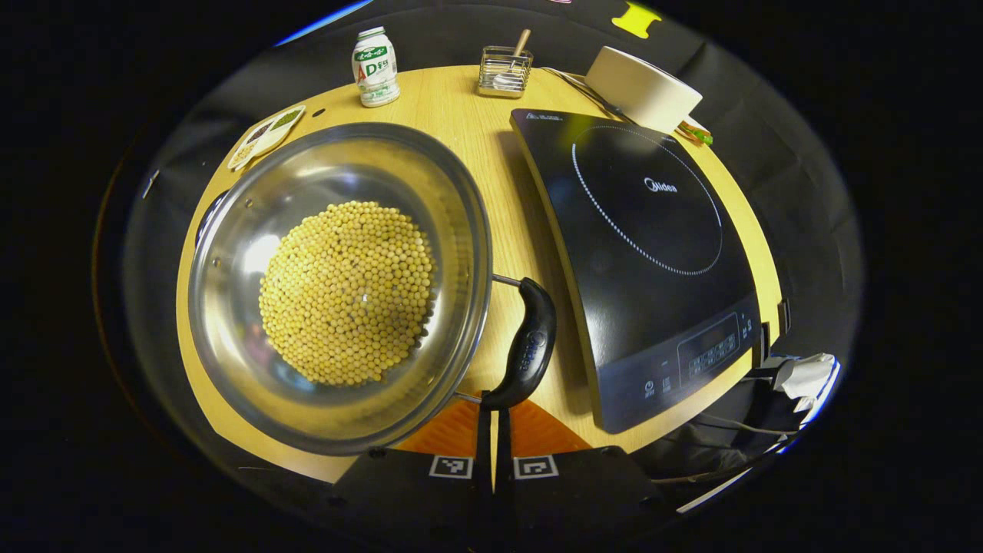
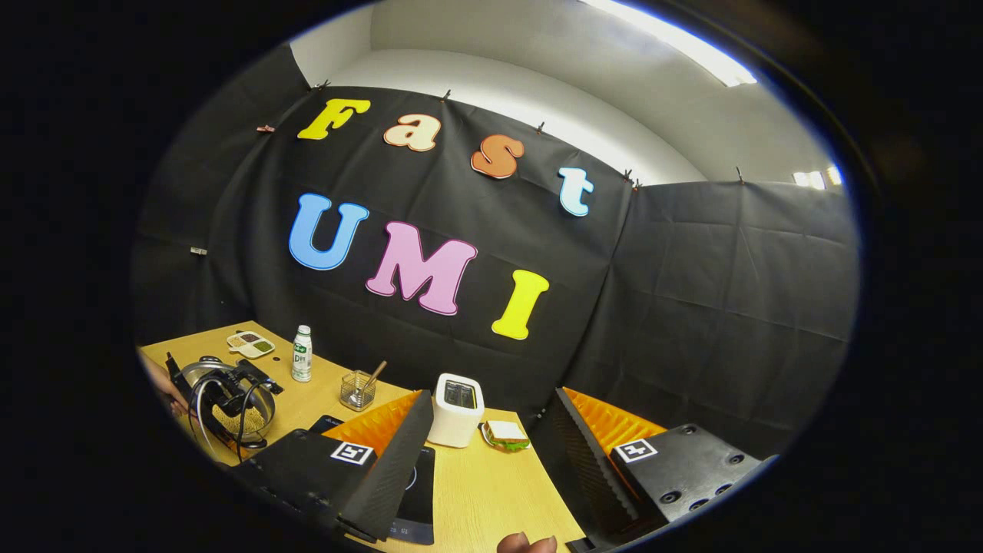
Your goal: First push the handle of the pot to place it horizontally, then grasp the pot with both hands and set it on the induction cooktop.
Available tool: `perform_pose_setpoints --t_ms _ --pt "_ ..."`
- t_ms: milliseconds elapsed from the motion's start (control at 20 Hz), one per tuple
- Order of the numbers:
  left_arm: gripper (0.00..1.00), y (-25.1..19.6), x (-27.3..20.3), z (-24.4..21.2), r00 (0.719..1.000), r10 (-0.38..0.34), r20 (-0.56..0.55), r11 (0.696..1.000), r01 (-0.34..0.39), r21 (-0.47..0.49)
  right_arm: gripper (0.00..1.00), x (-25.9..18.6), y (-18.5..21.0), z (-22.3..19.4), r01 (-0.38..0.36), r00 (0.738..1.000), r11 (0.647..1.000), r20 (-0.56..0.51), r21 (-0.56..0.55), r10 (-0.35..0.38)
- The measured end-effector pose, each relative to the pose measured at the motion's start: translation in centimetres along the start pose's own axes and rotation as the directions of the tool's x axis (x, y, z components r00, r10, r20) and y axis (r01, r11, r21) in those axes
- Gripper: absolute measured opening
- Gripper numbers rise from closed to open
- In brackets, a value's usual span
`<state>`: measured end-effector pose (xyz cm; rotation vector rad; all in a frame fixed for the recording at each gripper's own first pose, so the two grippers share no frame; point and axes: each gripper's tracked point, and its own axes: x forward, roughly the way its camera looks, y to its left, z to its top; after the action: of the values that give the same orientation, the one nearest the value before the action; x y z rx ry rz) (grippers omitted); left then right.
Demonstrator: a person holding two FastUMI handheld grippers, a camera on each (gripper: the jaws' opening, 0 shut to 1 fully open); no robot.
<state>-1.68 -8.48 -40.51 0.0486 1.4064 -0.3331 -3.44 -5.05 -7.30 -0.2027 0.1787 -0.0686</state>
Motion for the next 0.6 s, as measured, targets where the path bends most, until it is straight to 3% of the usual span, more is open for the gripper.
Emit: perform_pose_setpoints --t_ms 600 --pt "0.05 -0.9 1.5 6.5 0.999 0.032 0.032 0.999 -0.031 -0.030 0.98 0.2 -1.3 -0.8 0.050 0.998 0.999 -0.025 -0.004 -0.050"
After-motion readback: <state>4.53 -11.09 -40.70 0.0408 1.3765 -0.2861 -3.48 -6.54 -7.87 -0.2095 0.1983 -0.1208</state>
